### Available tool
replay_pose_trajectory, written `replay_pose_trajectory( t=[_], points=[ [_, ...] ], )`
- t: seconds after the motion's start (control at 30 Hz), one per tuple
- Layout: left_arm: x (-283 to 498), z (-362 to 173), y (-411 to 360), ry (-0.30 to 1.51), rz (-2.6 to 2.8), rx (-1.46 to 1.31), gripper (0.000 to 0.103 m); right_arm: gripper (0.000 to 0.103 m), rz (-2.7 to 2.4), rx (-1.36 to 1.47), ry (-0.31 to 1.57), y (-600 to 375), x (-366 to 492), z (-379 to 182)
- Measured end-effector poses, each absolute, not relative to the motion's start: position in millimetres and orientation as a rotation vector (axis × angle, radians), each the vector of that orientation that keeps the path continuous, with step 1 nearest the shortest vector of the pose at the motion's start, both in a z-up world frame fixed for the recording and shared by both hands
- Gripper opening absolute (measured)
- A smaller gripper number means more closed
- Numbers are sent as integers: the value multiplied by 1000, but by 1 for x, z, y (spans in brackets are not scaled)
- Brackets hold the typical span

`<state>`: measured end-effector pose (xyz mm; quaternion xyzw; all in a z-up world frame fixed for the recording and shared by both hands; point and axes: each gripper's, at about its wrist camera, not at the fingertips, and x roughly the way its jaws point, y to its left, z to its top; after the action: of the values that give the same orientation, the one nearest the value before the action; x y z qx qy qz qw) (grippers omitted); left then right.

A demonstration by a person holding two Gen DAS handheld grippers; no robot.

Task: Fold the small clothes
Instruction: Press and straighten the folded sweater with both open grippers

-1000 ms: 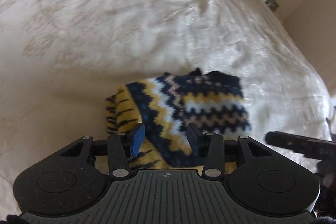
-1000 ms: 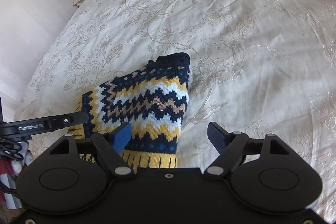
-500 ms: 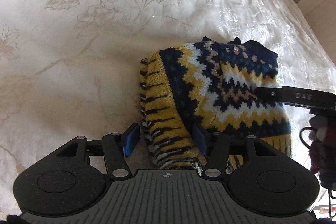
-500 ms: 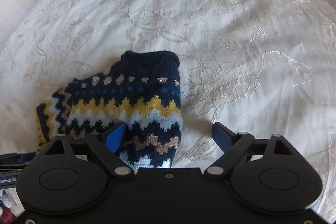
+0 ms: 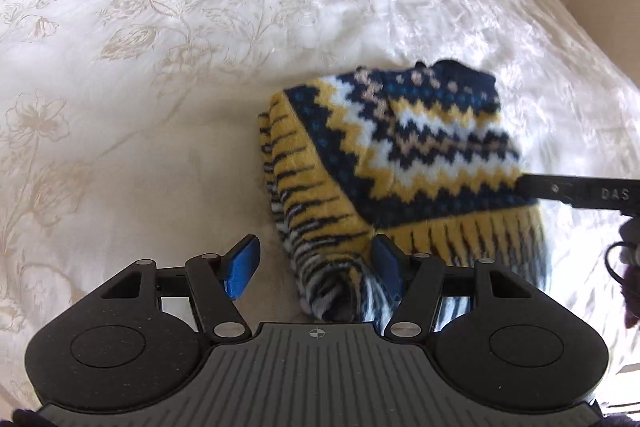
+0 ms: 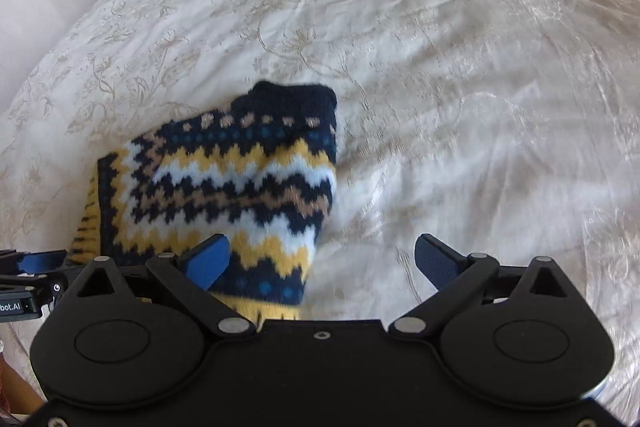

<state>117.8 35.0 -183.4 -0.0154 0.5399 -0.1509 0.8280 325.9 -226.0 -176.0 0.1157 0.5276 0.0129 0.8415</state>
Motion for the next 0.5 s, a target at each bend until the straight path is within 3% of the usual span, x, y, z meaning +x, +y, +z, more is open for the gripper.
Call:
replay_pose_trajectory(
  t=[0.17, 0.5],
  points=[
    [112, -197, 36, 1135, -286, -11, 73, 102, 19, 250, 1181, -223, 308, -204],
    [97, -189, 37, 1081, -260, 14, 73, 102, 42, 219, 1134, -221, 292, -194]
  ],
)
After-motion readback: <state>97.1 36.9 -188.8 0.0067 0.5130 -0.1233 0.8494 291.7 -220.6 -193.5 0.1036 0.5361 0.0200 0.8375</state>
